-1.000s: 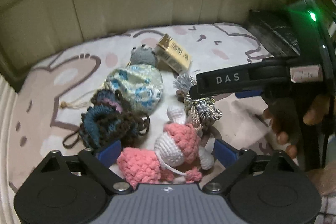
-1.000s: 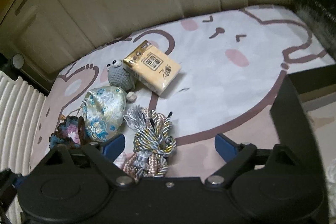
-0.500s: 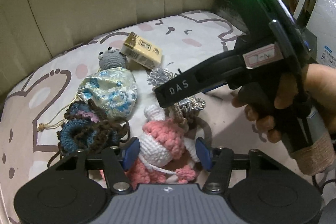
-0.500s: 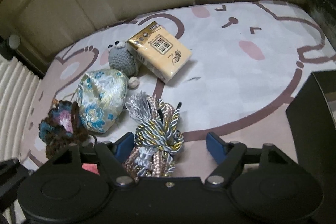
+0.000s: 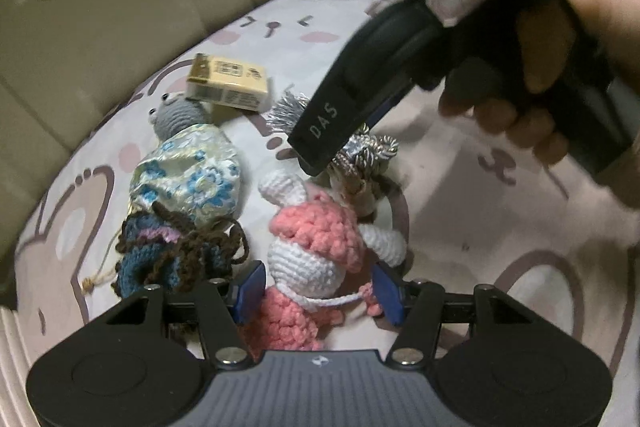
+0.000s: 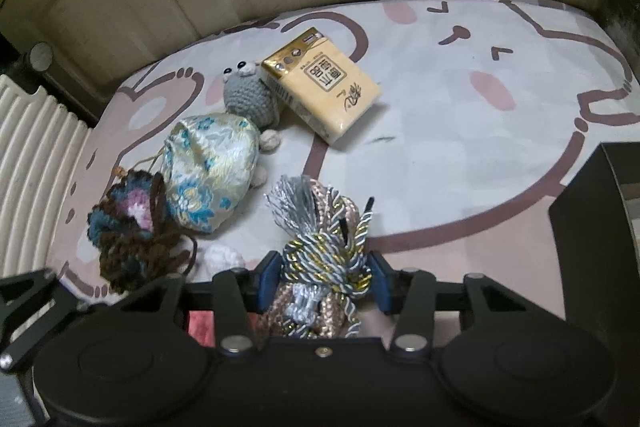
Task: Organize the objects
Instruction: 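Close the right gripper on the twisted rope tassel while the left gripper grasps the pink-and-white doll, then lift the rope tassel and the pink-and-white doll and carry them toward the black box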
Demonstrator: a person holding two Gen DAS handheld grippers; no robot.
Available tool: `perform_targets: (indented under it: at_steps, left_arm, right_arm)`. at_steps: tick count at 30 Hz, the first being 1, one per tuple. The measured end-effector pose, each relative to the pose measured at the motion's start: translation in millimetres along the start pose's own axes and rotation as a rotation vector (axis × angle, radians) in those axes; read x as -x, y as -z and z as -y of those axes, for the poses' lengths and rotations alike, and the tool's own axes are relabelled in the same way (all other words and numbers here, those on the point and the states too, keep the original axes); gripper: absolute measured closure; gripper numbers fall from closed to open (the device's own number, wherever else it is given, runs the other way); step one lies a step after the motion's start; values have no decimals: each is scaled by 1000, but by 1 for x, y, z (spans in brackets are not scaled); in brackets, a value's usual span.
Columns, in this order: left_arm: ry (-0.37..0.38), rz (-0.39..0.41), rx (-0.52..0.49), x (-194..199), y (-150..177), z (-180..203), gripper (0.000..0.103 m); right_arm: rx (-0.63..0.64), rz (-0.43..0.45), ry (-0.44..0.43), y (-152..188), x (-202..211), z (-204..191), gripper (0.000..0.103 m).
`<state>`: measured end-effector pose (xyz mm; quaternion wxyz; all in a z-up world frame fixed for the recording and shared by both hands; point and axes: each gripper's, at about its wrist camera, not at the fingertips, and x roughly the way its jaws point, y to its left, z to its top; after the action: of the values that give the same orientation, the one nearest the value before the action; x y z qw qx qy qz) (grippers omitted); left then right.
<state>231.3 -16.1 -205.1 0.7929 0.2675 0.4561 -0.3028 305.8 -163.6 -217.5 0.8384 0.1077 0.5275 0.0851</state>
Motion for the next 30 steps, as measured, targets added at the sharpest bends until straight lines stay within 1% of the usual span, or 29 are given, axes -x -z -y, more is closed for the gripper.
perform_targets:
  at_steps: [3, 5, 7, 10, 13, 15, 16, 19, 21, 23, 24, 27, 30]
  left_arm:
    - [9, -15, -3, -4, -3, -2, 43]
    - [5, -30, -14, -6, -5, -4, 43]
    - [22, -43, 4, -6, -6, -9, 43]
    - [34, -57, 47, -9, -8, -15, 43]
    - [2, -85, 59, -18, -8, -15, 43]
    - [-29, -99, 29, -24, -7, -10, 43]
    - [-31, -97, 33, -25, -7, -10, 43]
    - [-18, -95, 88, -26, -8, -18, 44]
    - [-24, -88, 101, -25, -7, -18, 45]
    - [-32, -82, 108, -24, -7, -16, 49]
    - [-38, -78, 121, -23, -6, -17, 53]
    - [-50, -63, 192, -21, -3, -18, 56]
    - [-66, -53, 236, -19, -1, -18, 58]
  right_arm:
    - [9, -11, -11, 4, 6, 3, 55]
    - [48, -10, 2, 7, 12, 3, 55]
    - [90, -6, 15, 11, 19, 3, 55]
    - [98, -21, 15, 14, 26, 9, 55]
    - [106, -36, 28, 19, 32, 16, 55]
    - [113, -47, 30, 23, 34, 19, 55]
    - [115, -56, 28, 26, 35, 21, 55]
    - [134, -73, 35, 34, 34, 23, 55]
    - [145, -67, 34, 39, 33, 23, 55]
    - [144, -58, 23, 41, 35, 25, 53]
    - [141, -58, 17, 42, 35, 26, 53]
    - [137, -44, 6, 47, 38, 28, 53]
    - [154, -33, 4, 53, 39, 27, 52]
